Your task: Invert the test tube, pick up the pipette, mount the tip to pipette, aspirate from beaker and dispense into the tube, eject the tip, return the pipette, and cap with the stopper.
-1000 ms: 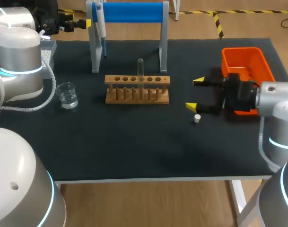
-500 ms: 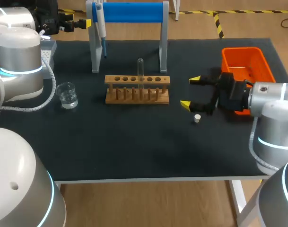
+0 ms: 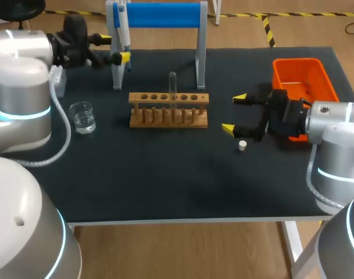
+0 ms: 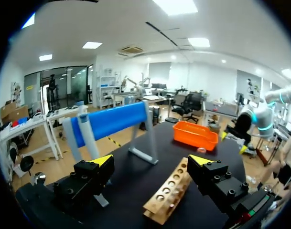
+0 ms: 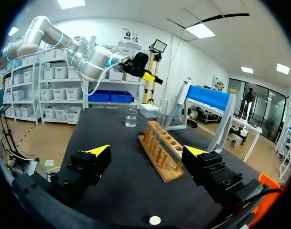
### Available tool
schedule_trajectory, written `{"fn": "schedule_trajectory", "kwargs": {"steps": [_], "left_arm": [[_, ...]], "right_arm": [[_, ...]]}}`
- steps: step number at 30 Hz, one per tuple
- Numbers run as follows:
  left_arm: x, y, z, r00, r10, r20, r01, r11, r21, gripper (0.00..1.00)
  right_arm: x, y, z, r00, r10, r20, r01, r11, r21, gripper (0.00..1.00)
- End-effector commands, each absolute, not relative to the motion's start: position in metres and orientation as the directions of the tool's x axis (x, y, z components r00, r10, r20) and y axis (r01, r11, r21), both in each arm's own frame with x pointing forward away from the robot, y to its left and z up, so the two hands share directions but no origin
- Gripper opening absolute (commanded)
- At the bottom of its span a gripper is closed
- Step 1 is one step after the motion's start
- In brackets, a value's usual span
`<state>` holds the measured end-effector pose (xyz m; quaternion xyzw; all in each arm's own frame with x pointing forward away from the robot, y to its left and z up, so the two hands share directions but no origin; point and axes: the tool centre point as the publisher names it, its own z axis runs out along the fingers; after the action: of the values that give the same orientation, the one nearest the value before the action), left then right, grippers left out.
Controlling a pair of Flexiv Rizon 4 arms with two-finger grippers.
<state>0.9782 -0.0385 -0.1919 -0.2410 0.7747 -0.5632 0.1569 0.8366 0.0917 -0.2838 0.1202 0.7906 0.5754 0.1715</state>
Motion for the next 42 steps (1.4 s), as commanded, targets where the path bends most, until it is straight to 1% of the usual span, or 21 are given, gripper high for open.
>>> {"fn": "schedule_trajectory", "kwargs": {"steps": [1, 11, 17, 27, 42], "left_arm": [[0.949, -0.04, -0.197, -0.858, -0.514, -0.013, -0.135, 0.251, -0.959, 1.0], [0.927, -0.059, -0.217, -0.867, -0.498, -0.013, -0.162, 0.306, -0.938, 1.0], [0.92, -0.062, -0.223, -0.857, -0.515, 0.001, -0.188, 0.311, -0.931, 1.0], [0.899, -0.071, -0.232, -0.823, -0.568, 0.011, -0.23, 0.314, -0.921, 1.0], [0.882, -0.071, -0.249, -0.764, -0.643, 0.053, -0.289, 0.268, -0.919, 1.0]], "right_arm": [[0.836, 0.091, -0.284, -0.912, 0.388, -0.133, -0.007, 0.309, 0.951, 1.0], [0.836, 0.091, -0.284, -0.912, 0.388, -0.133, -0.007, 0.309, 0.951, 1.0], [0.836, 0.091, -0.284, -0.912, 0.388, -0.133, -0.007, 0.309, 0.951, 1.0], [0.836, 0.091, -0.284, -0.912, 0.388, -0.133, -0.007, 0.309, 0.951, 1.0], [0.836, 0.091, -0.284, -0.912, 0.388, -0.133, -0.007, 0.309, 0.951, 1.0]]}}
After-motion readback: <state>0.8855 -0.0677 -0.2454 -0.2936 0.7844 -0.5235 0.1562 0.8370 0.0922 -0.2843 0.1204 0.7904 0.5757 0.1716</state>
